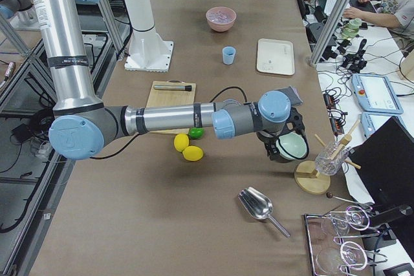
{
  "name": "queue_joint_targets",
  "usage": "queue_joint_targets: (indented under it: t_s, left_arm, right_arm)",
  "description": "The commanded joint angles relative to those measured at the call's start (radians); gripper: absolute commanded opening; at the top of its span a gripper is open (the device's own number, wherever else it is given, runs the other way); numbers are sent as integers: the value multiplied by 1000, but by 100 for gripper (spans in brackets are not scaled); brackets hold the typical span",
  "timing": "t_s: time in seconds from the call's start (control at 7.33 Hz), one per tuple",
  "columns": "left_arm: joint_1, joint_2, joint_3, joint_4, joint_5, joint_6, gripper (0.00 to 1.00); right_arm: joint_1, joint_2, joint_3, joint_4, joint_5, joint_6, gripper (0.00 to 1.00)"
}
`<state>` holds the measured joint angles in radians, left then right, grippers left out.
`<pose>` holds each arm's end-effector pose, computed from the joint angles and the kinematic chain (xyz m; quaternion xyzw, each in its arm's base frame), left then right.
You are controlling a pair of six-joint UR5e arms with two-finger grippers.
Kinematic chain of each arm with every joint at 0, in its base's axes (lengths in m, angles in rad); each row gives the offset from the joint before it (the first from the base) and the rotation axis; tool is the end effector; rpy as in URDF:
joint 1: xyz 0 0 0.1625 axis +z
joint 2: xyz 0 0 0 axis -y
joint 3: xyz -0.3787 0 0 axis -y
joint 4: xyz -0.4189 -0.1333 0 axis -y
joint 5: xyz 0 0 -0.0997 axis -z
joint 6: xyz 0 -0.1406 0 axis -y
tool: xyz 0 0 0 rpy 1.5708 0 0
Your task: Put ice and cherries in cup
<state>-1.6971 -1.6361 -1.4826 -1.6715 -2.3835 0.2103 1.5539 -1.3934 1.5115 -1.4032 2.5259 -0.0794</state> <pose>-0.1003 -0.5421 0.6386 0.1014 0.3834 0.0539 0.9164 0.0084 -0.6016 0.5357 0.1406 -0.4508 -0.1077 0.8749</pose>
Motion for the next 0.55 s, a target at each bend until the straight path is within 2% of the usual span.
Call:
queue_joint_targets:
  t_s: [0.0,0.41]
  left_arm:
    - [-15,-25,1,3,1,-24,98]
    - [-13,-39,13,-83,7,-66,98]
  right_arm:
    - [5,10,-10,-5,-16,-2,99]
    - [-23,46,-23,-14,-67,9,99]
